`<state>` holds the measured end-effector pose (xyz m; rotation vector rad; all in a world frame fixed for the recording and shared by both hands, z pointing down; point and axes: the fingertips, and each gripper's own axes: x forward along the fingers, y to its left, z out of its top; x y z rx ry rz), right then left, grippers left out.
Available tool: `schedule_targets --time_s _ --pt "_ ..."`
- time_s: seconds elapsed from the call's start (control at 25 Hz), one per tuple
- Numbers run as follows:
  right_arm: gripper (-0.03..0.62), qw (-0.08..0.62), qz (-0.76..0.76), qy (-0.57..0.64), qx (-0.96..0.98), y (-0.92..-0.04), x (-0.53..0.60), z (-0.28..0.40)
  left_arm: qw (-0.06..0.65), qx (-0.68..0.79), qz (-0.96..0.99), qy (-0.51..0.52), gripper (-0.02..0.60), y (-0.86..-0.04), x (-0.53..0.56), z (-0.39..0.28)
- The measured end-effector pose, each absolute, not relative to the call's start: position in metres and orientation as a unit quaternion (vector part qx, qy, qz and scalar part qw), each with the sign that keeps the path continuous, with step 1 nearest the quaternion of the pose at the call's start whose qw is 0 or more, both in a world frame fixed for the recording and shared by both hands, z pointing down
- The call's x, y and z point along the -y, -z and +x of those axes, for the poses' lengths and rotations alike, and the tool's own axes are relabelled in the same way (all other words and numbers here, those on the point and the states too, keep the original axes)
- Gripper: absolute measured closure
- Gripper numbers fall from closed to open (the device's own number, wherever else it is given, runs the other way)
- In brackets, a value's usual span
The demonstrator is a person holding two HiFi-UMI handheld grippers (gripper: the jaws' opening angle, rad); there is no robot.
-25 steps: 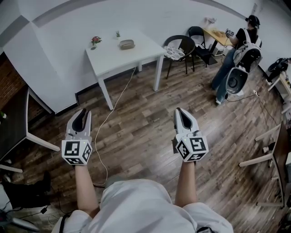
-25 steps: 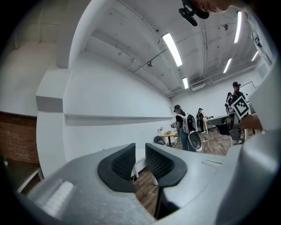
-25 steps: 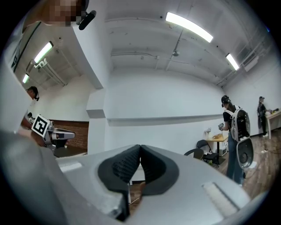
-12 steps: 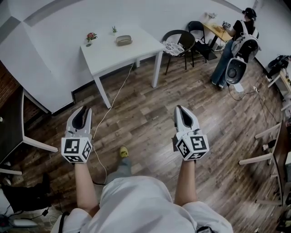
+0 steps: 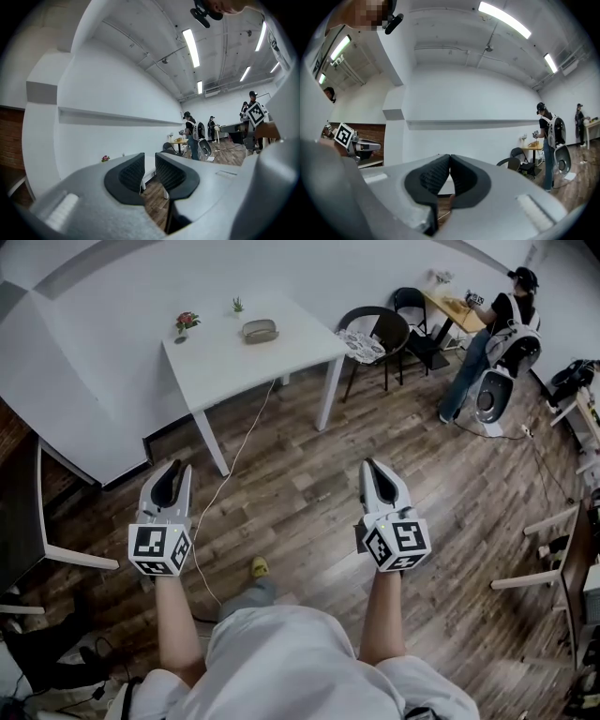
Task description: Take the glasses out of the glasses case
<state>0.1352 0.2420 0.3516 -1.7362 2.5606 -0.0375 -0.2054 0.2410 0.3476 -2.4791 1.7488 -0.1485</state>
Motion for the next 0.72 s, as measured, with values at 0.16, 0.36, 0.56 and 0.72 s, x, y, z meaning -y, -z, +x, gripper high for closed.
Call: schedule_targets --time_s 0.16,0.36,0.56,0.72 --pt "0.591 0.021 -0.564 0.007 -0.826 -0.340 -0.188 0.107 0.048 -0.575 -0.815 0.044 0.502 -0.343 -0.187 -0.236" --pt "0.591 0.023 -0.568 0.002 -0.823 -0.332 -0.131 0.076 0.045 -0.576 -0.815 0.038 0.502 -0.345 -0.131 -0.270" --pt "0.591 0.019 -0.567 -0.002 -0.823 -0.333 -0.098 0.056 0.043 -0.576 -0.815 0.031 0.502 -0.345 -0.096 -0.291" --pt "0.591 0.020 -0.573 0.000 -0.820 -0.336 -0.088 0.056 0.043 -0.568 -0.821 0.034 0.502 -0.349 -0.081 -0.289"
